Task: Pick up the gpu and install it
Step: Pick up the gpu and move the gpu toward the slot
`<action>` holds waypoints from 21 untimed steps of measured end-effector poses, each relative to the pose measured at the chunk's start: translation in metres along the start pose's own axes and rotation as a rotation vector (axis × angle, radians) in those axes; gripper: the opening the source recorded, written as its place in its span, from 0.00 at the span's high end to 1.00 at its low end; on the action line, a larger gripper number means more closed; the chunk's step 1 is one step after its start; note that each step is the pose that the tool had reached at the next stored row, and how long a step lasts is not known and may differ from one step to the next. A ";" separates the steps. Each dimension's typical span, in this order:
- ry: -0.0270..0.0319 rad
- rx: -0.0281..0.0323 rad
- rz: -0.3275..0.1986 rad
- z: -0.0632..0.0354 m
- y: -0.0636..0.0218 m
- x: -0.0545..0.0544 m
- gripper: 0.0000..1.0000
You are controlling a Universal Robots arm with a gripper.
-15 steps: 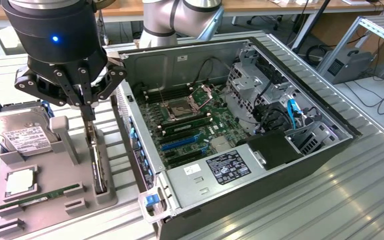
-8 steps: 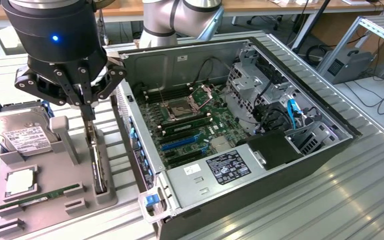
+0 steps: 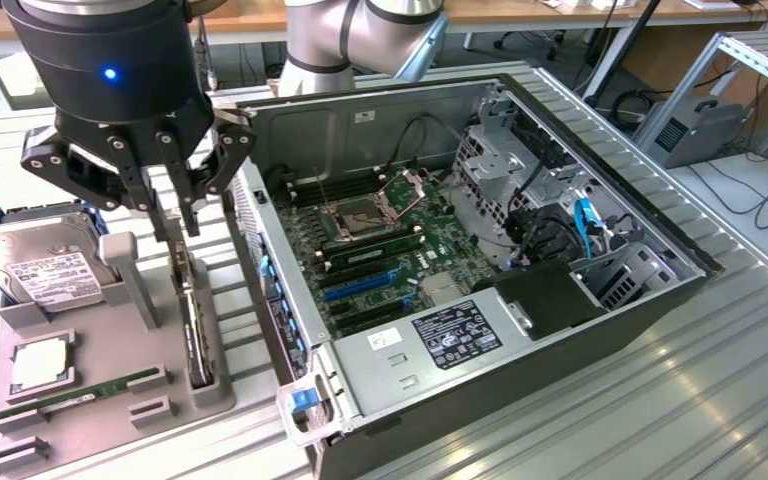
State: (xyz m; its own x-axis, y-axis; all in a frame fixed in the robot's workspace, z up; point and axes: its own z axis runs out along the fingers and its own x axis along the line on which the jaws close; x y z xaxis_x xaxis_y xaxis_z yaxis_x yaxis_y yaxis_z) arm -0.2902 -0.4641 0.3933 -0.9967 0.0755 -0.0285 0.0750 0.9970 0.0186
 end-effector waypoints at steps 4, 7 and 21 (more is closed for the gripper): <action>0.0000 0.0000 0.000 0.0000 0.0008 0.000 0.64; 0.0000 0.0000 0.000 0.0000 0.0014 0.000 0.58; -0.0001 -0.0001 0.000 0.0004 0.0058 0.000 0.58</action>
State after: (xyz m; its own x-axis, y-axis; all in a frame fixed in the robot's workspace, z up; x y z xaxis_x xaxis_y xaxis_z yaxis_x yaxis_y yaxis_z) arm -0.2902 -0.4583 0.3930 -0.9967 0.0755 -0.0285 0.0750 0.9970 0.0186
